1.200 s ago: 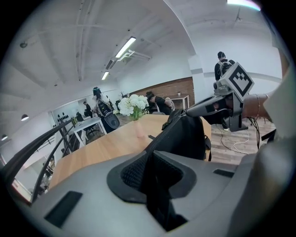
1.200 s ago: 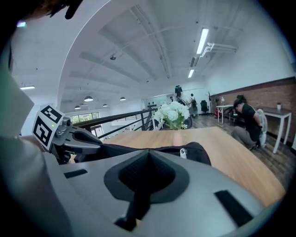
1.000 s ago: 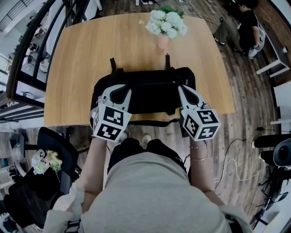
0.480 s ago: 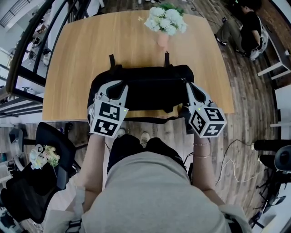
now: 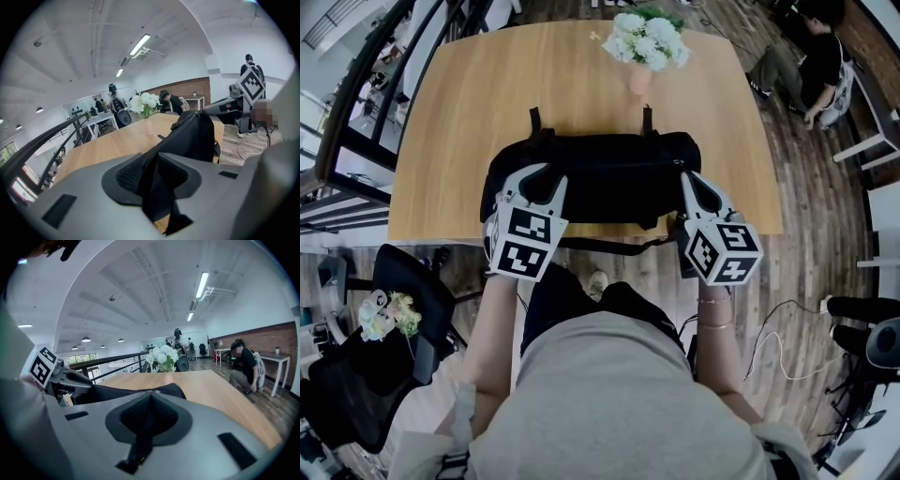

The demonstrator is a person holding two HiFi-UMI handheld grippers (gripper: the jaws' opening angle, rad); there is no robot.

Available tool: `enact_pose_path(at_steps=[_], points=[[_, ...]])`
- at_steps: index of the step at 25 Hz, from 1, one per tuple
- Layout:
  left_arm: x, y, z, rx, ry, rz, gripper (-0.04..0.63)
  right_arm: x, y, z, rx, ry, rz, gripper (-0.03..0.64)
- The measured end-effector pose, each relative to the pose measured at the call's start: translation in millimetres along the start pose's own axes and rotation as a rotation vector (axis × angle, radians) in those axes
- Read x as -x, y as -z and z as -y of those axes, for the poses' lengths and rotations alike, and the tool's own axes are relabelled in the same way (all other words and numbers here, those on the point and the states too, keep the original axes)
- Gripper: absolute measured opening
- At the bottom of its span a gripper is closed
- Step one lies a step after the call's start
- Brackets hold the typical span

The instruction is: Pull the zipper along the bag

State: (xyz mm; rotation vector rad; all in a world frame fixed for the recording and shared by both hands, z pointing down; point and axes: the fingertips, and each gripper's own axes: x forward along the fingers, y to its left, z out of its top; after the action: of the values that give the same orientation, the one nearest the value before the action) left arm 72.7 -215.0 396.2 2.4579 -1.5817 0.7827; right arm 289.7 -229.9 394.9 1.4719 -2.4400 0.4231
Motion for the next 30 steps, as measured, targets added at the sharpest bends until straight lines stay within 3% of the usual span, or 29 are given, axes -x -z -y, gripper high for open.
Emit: enact_pose_path(at_steps=[7,12,20,26,30], points=[[11.7,0.0,-4.8,0.017,-0.07,0.033,0.133,3.5,0.8,-4.0,0.012,0.01,0.003,0.031],[25.2,-8.4,-11.8,0.132,-0.096,0.1,0.133,8.3,-6.2,-14.6,0.0,-0.012,0.032,0.062],[38.0,-10.0,24.3,0.295,0.02,0.182,0.109,5.9,-8.5,-96.9,0.145,-0.214,0.019,0.098],[45.4,-8.3,37.9,0.323,0.078,0.205,0.055,10.7,-8.9,-132.4,0.113,-0.32,0.024,0.092],[47.4,-4.5,45.8,0.333,0.101,0.201,0.046,11.5,-5.8,-142.4,0.112,-0.351,0.027,0.006]])
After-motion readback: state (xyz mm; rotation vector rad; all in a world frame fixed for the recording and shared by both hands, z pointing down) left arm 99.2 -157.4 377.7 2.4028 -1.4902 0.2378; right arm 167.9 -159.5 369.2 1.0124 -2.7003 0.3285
